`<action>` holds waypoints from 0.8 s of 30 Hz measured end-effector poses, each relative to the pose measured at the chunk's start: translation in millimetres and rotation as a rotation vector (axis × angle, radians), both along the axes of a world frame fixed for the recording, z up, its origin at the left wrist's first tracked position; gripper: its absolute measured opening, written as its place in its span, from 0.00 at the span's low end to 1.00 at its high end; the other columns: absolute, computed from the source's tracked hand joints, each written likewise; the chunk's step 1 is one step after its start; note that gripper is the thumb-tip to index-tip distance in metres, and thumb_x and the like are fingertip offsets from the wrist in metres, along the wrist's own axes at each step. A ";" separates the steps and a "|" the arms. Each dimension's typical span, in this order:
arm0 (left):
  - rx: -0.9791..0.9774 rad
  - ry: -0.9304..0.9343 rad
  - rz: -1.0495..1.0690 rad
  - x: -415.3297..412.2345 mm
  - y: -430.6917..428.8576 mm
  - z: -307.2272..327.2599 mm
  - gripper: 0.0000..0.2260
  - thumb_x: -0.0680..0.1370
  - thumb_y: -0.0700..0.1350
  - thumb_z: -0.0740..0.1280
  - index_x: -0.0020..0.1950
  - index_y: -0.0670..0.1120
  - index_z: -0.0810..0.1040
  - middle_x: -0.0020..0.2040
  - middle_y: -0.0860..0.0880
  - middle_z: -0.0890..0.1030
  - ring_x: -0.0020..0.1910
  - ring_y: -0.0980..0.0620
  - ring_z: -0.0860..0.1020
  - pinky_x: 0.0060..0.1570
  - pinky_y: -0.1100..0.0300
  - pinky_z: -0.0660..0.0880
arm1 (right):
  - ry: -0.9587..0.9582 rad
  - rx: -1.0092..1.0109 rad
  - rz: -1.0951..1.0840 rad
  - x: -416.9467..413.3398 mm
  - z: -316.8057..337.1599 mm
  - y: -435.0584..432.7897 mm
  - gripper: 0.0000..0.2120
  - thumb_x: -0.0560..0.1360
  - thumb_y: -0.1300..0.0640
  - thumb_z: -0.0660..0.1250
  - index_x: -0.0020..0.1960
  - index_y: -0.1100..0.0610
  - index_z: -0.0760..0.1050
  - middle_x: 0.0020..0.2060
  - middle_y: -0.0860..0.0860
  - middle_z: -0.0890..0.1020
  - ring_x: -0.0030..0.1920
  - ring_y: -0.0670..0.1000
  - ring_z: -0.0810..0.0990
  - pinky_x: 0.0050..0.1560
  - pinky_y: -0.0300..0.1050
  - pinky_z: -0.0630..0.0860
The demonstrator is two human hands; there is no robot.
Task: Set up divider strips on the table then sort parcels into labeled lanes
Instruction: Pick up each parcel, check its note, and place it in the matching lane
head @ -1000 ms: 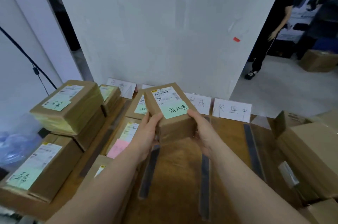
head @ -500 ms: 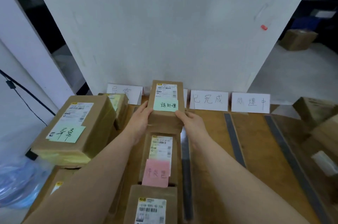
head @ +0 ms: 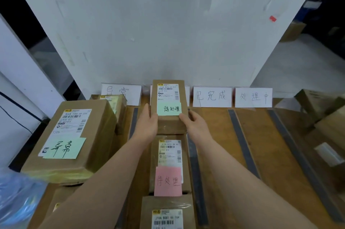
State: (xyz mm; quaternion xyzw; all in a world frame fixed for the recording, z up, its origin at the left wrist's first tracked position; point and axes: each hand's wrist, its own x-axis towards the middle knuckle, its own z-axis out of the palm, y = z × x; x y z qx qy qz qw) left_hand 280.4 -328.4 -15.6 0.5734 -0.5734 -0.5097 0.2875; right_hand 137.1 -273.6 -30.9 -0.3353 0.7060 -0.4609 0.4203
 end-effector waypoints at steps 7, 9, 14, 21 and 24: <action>-0.490 -0.437 -0.117 -19.9 23.0 36.4 0.19 0.81 0.47 0.62 0.73 0.50 0.69 0.72 0.49 0.71 0.70 0.48 0.69 0.68 0.48 0.70 | 0.598 -0.016 0.015 -31.1 38.5 37.3 0.24 0.79 0.47 0.61 0.73 0.53 0.66 0.70 0.49 0.71 0.70 0.51 0.68 0.66 0.46 0.65; -0.600 -0.533 -0.171 -33.2 37.4 50.1 0.18 0.81 0.48 0.62 0.71 0.49 0.72 0.71 0.48 0.74 0.68 0.47 0.71 0.67 0.49 0.68 | 0.736 -0.022 0.030 -48.0 53.6 57.6 0.23 0.80 0.48 0.60 0.72 0.56 0.68 0.69 0.51 0.73 0.70 0.53 0.69 0.69 0.48 0.64; -0.759 -0.637 -0.322 -88.4 87.2 77.9 0.18 0.80 0.49 0.60 0.69 0.48 0.75 0.65 0.47 0.79 0.62 0.44 0.76 0.61 0.50 0.70 | 1.014 0.029 0.011 -103.3 76.9 125.1 0.21 0.80 0.49 0.59 0.71 0.54 0.69 0.67 0.50 0.75 0.69 0.50 0.69 0.75 0.51 0.55; -0.868 -0.577 -0.528 -197.1 203.6 83.4 0.18 0.81 0.53 0.59 0.70 0.51 0.73 0.67 0.51 0.77 0.64 0.49 0.74 0.66 0.51 0.68 | 1.060 0.137 -0.167 -203.4 89.0 266.5 0.22 0.80 0.48 0.60 0.72 0.53 0.69 0.71 0.49 0.72 0.73 0.50 0.64 0.76 0.53 0.50; -0.875 -0.572 -0.602 -248.7 258.6 75.9 0.20 0.81 0.54 0.59 0.72 0.52 0.71 0.68 0.51 0.76 0.67 0.49 0.73 0.68 0.51 0.68 | 1.051 0.211 -0.223 -246.3 87.9 335.2 0.22 0.79 0.47 0.59 0.71 0.51 0.70 0.69 0.48 0.73 0.72 0.50 0.65 0.76 0.53 0.51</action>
